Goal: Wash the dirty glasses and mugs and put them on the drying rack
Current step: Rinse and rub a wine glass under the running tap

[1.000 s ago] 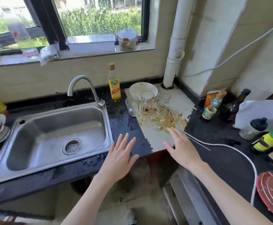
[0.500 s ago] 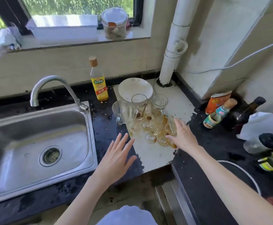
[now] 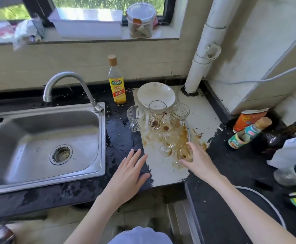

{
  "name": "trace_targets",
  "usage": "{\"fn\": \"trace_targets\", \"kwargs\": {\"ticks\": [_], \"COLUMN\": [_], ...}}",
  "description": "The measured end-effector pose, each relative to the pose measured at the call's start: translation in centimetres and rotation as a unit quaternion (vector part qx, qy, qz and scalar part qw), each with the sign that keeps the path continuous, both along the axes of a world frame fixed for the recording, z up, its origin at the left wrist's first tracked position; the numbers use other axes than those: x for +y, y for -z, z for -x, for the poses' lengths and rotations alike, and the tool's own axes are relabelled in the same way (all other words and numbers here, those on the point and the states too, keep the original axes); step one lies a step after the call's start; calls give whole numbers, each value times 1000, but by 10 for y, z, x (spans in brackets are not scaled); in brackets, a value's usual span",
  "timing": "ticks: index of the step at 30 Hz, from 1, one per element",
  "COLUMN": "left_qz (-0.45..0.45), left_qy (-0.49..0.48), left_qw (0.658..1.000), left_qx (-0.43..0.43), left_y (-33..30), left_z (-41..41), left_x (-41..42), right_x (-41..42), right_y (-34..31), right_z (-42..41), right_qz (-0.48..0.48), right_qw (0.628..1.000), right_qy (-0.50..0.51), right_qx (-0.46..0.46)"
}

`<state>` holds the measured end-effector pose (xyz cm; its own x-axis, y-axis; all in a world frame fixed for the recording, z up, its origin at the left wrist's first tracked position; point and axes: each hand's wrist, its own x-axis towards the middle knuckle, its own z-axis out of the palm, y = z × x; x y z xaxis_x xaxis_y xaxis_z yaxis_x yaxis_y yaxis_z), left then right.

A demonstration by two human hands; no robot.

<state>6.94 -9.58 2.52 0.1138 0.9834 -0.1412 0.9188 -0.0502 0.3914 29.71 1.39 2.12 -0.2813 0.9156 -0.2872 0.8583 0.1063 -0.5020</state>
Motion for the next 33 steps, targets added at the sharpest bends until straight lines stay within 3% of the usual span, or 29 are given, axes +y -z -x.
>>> {"fn": "trace_targets", "kwargs": {"ticks": [9,13,19,28,31,33], "left_qz": [-9,-34,-40,-39,-49,-50], "left_qy": [-24,-70,-135,-251,-271,-289], "left_qw": [998,988,961,906,896,884], "left_qx": [-56,-132,-239,-340,-350,-364], "left_y": [-4,-16,-22,5,15,22], "left_z": [55,110,202,275,293,302], "left_x": [-31,-40,-57,-49,-15,12], "right_x": [-46,-65,-98,-76,-36,0], "right_y": [-34,-46,-44,-28,-15,-5], "right_z": [99,181,296,372,380,384], "right_qz": [-29,-27,64,157,158,83], "right_qw": [995,988,966,952,953,971], "right_qy": [-81,-89,-53,-163,-129,-73], "right_qx": [53,120,245,206,225,210]}}
